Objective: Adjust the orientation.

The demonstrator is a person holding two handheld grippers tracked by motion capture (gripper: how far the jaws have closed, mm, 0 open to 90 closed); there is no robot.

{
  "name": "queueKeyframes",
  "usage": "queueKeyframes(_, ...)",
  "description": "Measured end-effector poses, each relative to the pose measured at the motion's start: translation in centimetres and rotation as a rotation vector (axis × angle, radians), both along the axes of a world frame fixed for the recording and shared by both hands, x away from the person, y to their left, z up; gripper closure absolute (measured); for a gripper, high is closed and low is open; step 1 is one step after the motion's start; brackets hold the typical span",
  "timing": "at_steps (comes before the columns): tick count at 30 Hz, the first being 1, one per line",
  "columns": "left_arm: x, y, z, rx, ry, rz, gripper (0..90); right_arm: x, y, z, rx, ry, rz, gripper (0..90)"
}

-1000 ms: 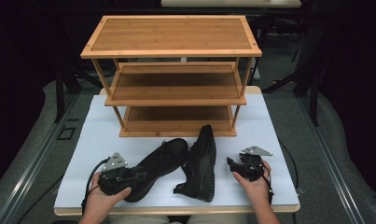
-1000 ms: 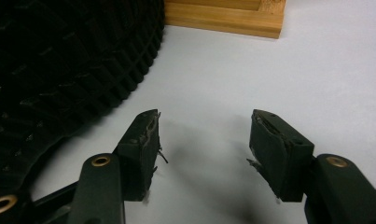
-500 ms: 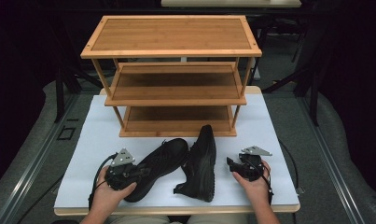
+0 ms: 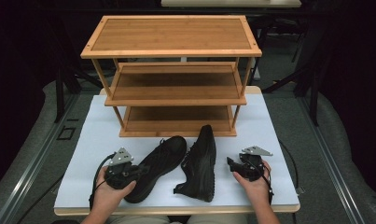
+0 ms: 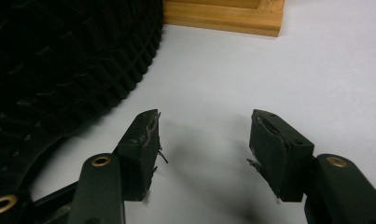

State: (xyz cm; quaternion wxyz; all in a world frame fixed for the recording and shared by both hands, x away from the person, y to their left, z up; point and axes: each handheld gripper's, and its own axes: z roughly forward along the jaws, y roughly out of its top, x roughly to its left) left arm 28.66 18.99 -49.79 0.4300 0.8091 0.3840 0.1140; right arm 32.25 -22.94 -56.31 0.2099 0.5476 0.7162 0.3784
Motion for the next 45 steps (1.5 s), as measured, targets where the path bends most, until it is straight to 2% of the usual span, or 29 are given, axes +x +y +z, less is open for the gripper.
queueKeyframes(3, 0.0, 0.4, 0.5, -0.003, -0.002, 0.013, 86.9, 0.0, 0.0, 0.0, 0.005, -0.004, -0.004, 42.1)
queueKeyframes(8, -0.3, 1.2, 1.6, 0.007, -0.042, 0.044, 86.9, 0.0, -0.1, 0.0, 0.007, -0.002, -0.004, 42.2)
queueKeyframes(10, -0.3, 1.9, 2.4, -0.012, -0.059, 0.065, 86.8, 0.0, -0.1, 0.0, 0.006, -0.002, -0.009, 42.2)
queueKeyframes(17, 0.2, 3.3, 2.8, -0.019, -0.079, 0.130, 86.8, 0.0, -0.1, 0.1, 0.007, -0.009, -0.011, 42.2)
queueKeyframes(21, 1.5, 3.7, 2.6, -0.026, -0.086, 0.171, 86.7, 0.0, -0.1, 0.1, 0.011, -0.008, -0.009, 42.3)
queueKeyframes(26, 4.1, 3.1, 2.4, -0.017, -0.105, 0.245, 86.7, -0.1, -0.1, 0.2, 0.013, -0.020, -0.016, 42.4)
queueKeyframes(28, 5.7, 2.8, 2.0, -0.031, -0.100, 0.290, 86.7, -0.1, -0.3, 0.2, 0.018, -0.021, -0.017, 42.4)
queueKeyframes(29, 5.7, 2.8, 2.0, -0.031, -0.100, 0.290, 86.6, -0.1, -0.3, 0.2, 0.018, -0.021, -0.017, 42.4)
queueKeyframes(36, 9.7, 1.9, 1.0, -0.048, -0.085, 0.383, 86.7, -0.2, -0.4, 0.2, 0.022, -0.022, -0.020, 42.4)
queueKeyframes(39, 10.8, 1.1, 0.9, -0.052, -0.103, 0.402, 86.6, -0.1, -0.5, 0.2, 0.023, -0.021, -0.016, 42.5)
queueKeyframes(42, 11.5, 0.5, 0.8, -0.039, -0.114, 0.423, 86.6, -0.1, -0.5, 0.2, 0.025, -0.022, -0.015, 42.5)
queueKeyframes(45, 12.1, 0.0, 0.2, -0.039, -0.104, 0.439, 86.4, -0.1, -0.5, 0.2, 0.025, -0.021, -0.013, 42.5)
